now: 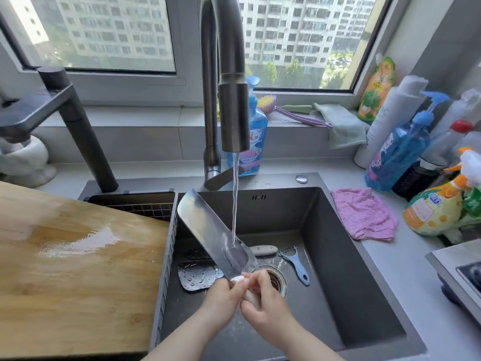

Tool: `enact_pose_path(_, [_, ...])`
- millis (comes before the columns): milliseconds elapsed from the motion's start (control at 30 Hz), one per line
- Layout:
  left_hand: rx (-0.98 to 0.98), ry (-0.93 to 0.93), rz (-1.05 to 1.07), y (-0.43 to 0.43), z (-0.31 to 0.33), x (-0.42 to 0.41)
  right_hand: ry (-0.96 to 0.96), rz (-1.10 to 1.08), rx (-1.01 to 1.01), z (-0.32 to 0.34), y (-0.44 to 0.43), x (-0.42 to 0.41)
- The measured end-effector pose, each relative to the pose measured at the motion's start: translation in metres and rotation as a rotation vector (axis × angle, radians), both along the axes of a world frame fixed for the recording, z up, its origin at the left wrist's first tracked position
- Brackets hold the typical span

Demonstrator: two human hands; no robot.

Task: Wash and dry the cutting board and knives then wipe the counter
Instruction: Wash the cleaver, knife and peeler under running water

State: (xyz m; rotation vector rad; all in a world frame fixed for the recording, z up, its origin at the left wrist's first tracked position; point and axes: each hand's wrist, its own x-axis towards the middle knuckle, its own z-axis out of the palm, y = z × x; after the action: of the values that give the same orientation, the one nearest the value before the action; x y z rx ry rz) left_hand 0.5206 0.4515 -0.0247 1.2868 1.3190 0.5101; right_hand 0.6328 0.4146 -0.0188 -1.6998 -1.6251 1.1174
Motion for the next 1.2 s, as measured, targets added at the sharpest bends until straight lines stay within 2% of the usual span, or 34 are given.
enact_pose_path(100, [0.073, 0.091, -0.012, -0.002, 0.008, -0.003, -0.048, -0.031, 0.068, 0.005, 0.000, 0.013])
enact_pose_path(233, [0.218, 0.436, -0.035, 0.003, 0.019, -0.015, 0.171, -0.264, 0.094, 0.025, 0.011, 0.021])
enact_pose_path(367, [0.273, 0.705, -0.129, -0.006, 0.033, -0.015, 0.196, -0.157, 0.054, 0.051, 0.025, 0.000])
enact_pose_path(500, [0.328, 0.884, -0.245, -0.013, 0.033, -0.013, 0.123, -0.234, 0.066, 0.059, 0.032, -0.015])
enact_pose_path(633, [0.412, 0.926, -0.282, -0.014, 0.031, -0.021, 0.378, -0.401, 0.015, 0.056, 0.030, -0.008])
enact_pose_path(733, [0.427, 0.880, -0.237, -0.014, 0.030, -0.024, 0.525, -0.489, -0.054, 0.054, 0.027, -0.004])
enact_pose_path(867, [0.403, 0.809, -0.213, -0.011, 0.035, -0.032, 0.672, -0.500, -0.085, 0.046, 0.026, 0.000])
enact_pose_path(1033, [0.357, 0.874, -0.277, 0.002, 0.046, -0.045, 0.855, -0.566, -0.098, 0.043, 0.033, 0.004])
enact_pose_path(1133, [0.398, 0.927, -0.278, 0.009, 0.049, -0.051, 0.778, -0.662, -0.124, 0.037, 0.041, 0.005])
enact_pose_path(1200, [0.414, 0.955, -0.292, 0.012, 0.048, -0.056, 0.563, -0.772, -0.072, 0.031, 0.041, 0.008])
